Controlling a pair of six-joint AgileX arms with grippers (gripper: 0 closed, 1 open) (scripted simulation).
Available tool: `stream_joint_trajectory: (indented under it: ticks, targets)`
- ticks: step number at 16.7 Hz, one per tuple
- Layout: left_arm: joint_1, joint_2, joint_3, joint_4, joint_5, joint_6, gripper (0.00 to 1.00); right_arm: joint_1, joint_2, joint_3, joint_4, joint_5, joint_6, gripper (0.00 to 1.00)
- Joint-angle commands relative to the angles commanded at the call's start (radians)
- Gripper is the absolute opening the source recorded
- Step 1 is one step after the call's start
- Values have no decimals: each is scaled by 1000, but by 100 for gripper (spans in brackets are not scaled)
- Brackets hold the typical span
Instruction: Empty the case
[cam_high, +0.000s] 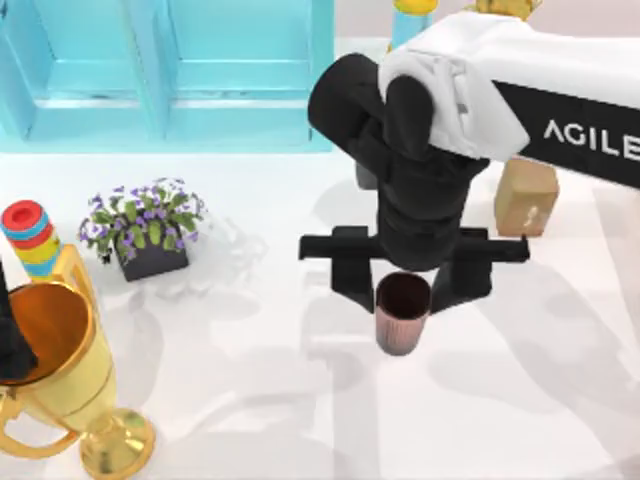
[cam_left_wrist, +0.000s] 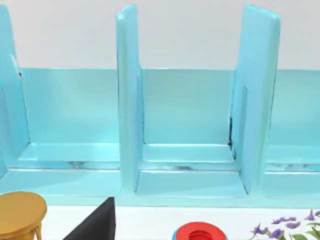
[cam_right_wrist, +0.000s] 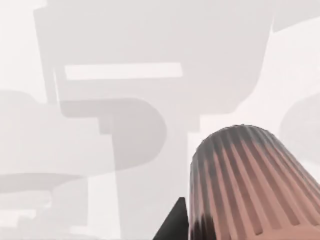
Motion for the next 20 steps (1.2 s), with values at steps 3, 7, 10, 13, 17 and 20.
stream_joint_trajectory:
  ticks: [3,7,10,13,17,20]
  targets:
    - [0,0,0,0,0,0,100,-3,6,-1,1,-2,1,0]
    - [0,0,0,0,0,0,100,-1,17,-52,65,-1,2,0]
    - [0,0,0,0,0,0,100,1,26,-88,113,0,3,0]
    - [0,0,0,0,0,0,100,5,37,-126,163,0,5,0]
    - [0,0,0,0,0,0,100,5,38,-126,164,0,5,8]
    - [0,0,0,0,0,0,100,5,38,-126,164,0,5,30]
